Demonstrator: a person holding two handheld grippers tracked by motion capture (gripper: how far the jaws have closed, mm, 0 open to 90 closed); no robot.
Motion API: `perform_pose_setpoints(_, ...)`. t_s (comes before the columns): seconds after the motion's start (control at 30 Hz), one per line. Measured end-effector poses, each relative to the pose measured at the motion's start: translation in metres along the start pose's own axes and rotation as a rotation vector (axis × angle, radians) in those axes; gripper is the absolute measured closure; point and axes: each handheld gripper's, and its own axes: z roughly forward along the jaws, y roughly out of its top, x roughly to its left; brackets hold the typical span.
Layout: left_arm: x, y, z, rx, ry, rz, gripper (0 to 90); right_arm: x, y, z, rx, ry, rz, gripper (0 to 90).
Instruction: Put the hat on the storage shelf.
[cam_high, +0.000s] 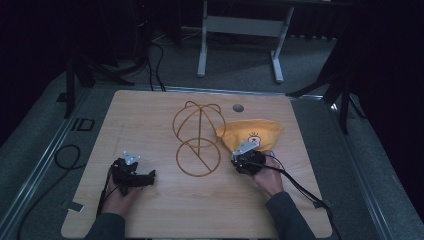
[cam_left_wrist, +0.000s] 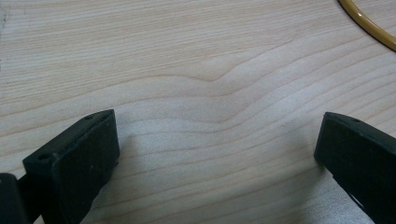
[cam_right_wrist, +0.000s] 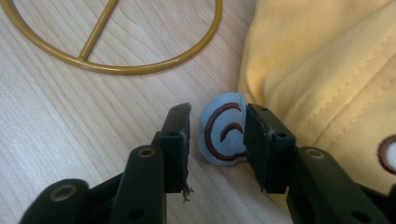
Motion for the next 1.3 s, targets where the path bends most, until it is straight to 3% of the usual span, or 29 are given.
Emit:
perform_pose_setpoints(0.17, 0.000, 0.000, 0.000, 0.000, 0.000, 0.000, 0.2, -0.001, 0.001, 0.005, 0.024, -0.008, -0.022, 58.9)
perform_pose_setpoints(0.37, 0.000, 0.000, 0.000, 0.000, 0.000, 0.000, 0.2, -0.003, -0.001, 0.016, 0.069, -0.006, -0.007, 58.5)
perform_pose_setpoints(0.6, 0.000, 0.000, 0.000, 0.000, 0.000, 0.000, 0.2, -0.009, -0.001, 0.019, 0.081, 0.000, 0.034, 62.5)
perform_pose_setpoints(0.73, 0.000, 0.000, 0.000, 0.000, 0.000, 0.000, 0.2, -0.016, -0.001, 0.021, 0.094, 0.021, 0.088, 72.9)
perform_pose_setpoints(0.9, 0.000, 0.000, 0.000, 0.000, 0.000, 0.000, 0.2, -0.020, 0.003, 0.019, 0.127, 0.022, 0.075, 84.0)
perform_pose_setpoints(1.1, 0.000, 0.000, 0.000, 0.000, 0.000, 0.000, 0.2, -0.025, 0.004, 0.010, 0.171, 0.044, 0.022, 84.5)
perform_pose_setpoints(1.3, 0.000, 0.000, 0.000, 0.000, 0.000, 0.000, 0.2, -0.033, 0.004, -0.006, 0.146, 0.053, 0.010, 84.1)
